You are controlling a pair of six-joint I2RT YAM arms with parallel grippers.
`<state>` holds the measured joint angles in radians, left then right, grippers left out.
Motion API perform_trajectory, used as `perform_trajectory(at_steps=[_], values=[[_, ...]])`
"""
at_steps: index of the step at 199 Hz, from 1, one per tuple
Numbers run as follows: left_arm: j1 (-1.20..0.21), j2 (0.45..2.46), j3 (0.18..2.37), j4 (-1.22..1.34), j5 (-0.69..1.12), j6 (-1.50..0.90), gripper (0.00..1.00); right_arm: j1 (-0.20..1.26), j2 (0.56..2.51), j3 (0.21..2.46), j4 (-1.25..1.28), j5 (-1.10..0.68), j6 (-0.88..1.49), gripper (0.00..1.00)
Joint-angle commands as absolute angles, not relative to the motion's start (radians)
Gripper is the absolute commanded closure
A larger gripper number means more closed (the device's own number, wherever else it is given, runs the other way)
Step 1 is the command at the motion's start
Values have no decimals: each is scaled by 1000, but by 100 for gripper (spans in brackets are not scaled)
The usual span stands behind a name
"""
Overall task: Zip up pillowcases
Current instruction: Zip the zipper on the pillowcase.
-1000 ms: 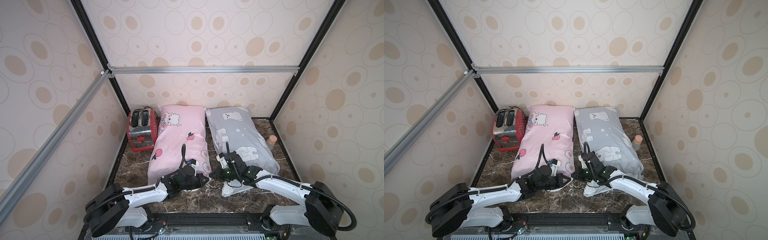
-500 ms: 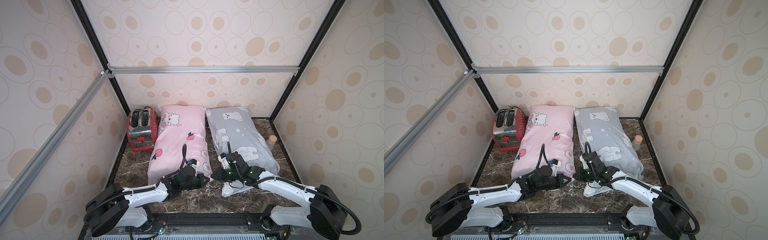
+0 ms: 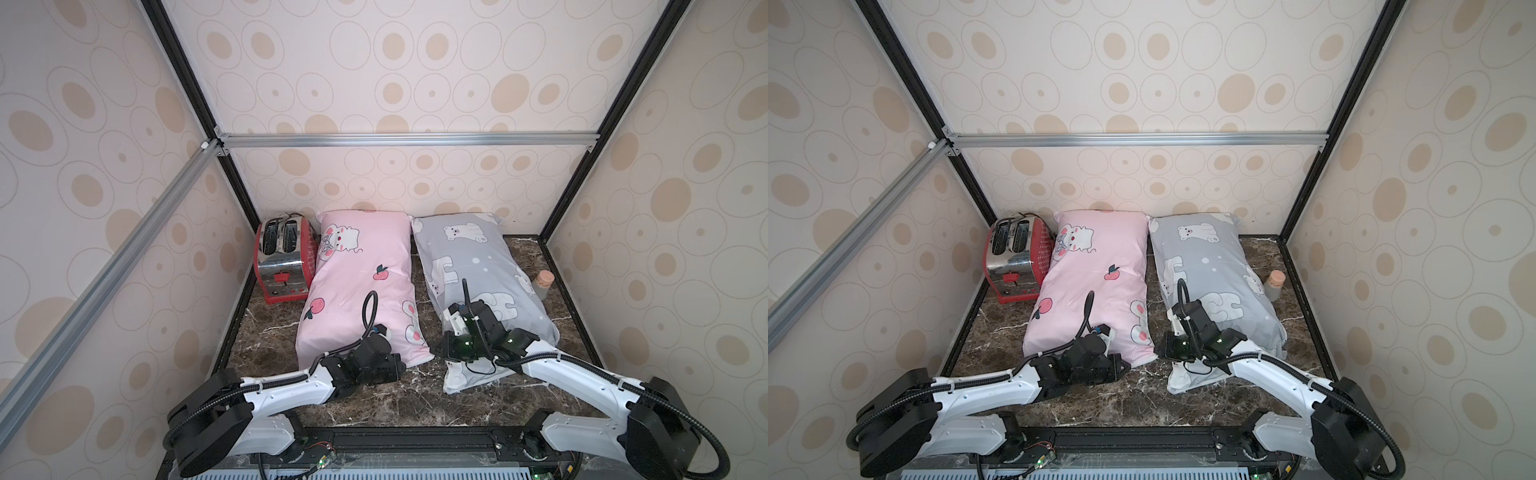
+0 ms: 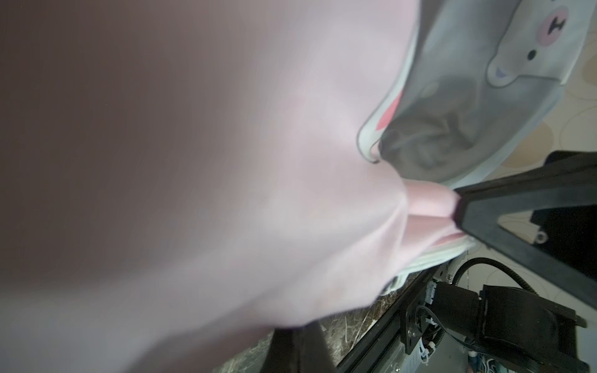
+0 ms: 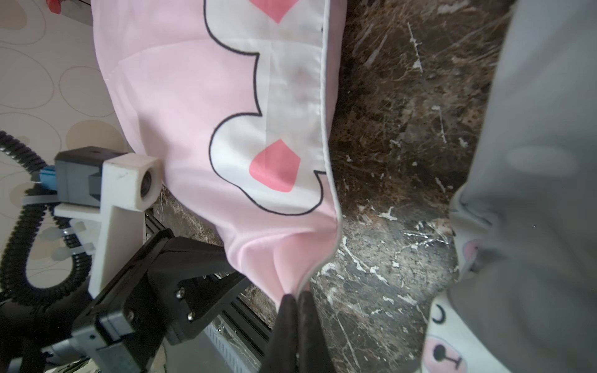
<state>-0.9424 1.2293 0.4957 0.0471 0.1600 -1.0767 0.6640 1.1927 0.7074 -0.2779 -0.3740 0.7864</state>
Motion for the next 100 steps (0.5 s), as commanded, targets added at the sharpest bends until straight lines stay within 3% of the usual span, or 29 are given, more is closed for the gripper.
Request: perform_trajectory(at_steps=[1,100], values=[[-921,1172,533,-198,100,-1010,100,656,1181,749,-340,-369,736,100],[-736,924,550,-798,-85,-952,100,600,1174,895,-482,-295,576,100]])
